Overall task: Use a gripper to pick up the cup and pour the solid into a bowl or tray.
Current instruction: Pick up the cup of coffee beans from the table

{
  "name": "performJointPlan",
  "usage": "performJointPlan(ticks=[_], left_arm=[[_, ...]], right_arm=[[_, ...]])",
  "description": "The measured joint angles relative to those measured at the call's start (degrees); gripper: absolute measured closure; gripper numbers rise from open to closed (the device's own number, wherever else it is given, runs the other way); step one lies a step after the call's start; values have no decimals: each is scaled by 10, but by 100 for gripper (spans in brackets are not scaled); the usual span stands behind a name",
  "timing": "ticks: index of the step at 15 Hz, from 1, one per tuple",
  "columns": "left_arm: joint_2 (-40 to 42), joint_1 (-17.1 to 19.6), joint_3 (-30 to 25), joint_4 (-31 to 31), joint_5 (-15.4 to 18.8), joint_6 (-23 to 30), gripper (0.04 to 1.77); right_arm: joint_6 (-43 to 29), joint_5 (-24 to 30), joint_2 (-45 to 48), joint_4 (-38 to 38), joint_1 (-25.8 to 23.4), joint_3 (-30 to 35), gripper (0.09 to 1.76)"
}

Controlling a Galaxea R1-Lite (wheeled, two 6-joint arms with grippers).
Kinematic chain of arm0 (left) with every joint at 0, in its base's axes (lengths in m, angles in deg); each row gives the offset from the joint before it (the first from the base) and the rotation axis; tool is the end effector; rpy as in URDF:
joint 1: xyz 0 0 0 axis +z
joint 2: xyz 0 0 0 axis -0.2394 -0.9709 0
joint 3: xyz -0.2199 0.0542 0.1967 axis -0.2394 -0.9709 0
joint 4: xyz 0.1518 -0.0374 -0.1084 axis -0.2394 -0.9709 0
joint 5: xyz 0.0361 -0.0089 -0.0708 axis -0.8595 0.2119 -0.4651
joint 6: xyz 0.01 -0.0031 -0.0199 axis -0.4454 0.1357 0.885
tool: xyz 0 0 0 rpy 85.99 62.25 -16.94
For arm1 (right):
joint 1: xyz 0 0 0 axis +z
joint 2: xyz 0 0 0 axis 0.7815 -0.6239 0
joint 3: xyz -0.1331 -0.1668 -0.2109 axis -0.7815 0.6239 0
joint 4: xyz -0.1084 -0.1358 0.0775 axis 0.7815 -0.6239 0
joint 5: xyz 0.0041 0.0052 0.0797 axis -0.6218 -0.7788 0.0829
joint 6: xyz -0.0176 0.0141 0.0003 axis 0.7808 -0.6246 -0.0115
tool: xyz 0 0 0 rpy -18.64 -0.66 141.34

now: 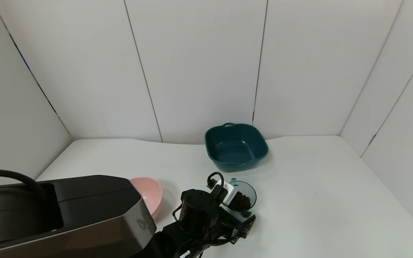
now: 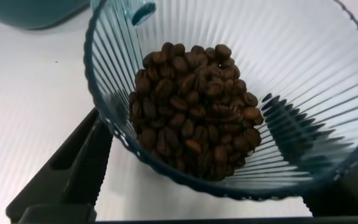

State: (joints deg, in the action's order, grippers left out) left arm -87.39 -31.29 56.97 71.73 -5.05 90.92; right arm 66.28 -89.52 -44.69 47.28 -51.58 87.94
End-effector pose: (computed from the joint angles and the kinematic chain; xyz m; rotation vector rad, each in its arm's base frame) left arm 0.2561 -0.2554 0.0259 0.1181 0.3543 -0.7096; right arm -0.0228 -0.0001 0.0753 0.0056 0.0018 -0.0064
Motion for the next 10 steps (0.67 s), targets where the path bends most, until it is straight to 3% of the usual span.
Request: performJointPlan(ticks=[10], left_arm=[[-8, -4, -2, 22, -5, -2, 9]], right_arm=[[0, 0, 0, 0, 0, 0, 14]])
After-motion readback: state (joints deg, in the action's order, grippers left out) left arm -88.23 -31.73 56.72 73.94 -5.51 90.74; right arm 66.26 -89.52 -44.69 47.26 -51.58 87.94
